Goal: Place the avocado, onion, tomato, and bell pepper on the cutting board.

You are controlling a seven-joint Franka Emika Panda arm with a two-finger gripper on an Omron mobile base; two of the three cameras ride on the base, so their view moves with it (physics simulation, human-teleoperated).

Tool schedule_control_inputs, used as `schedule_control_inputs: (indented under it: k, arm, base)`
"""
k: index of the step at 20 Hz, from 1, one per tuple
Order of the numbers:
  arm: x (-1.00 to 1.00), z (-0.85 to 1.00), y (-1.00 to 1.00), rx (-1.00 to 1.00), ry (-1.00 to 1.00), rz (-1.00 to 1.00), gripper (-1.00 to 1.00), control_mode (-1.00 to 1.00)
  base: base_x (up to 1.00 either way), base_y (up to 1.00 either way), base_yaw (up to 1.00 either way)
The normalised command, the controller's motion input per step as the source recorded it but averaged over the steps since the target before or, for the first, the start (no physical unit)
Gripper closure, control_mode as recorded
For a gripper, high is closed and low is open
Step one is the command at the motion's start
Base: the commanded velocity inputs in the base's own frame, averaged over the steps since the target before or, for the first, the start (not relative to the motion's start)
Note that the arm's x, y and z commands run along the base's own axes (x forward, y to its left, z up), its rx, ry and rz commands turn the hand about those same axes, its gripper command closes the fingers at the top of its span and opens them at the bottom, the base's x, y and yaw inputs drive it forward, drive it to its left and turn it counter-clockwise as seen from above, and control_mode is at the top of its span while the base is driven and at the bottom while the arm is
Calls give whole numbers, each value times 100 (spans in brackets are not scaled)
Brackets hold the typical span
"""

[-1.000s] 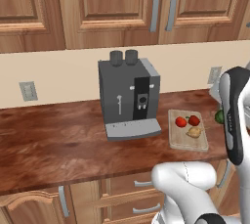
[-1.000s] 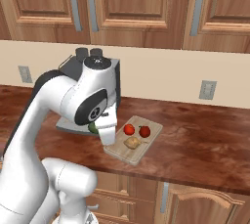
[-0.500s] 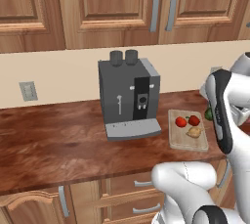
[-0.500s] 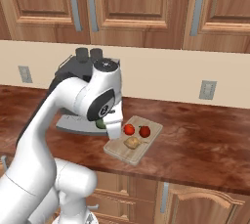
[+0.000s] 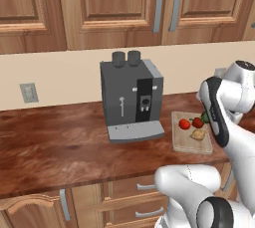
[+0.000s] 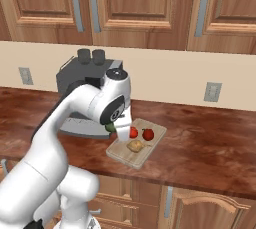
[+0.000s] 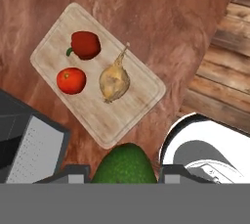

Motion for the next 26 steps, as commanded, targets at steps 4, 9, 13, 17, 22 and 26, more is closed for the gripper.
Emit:
schedule_control_inputs:
  k: [4,9,13,17,22,26]
  arm:
    - [41,-40,-11,0,1,0,100,-100]
    - [30,-29,-19,0,0,0,100,-100]
    - [37,-33,-7,0,2,0,100,-100]
    - [39,-28,0,0,3,0,100,-100]
    - [31,-15,-1,0,1,0,100,-100]
    - [30,-19,-8,0,0,0,100,-100]
  base:
    - [0,0,0]
    - [0,0,0]
    - [0,0,0]
    - [0,0,0]
    - [0,0,0]
    - [0,0,0]
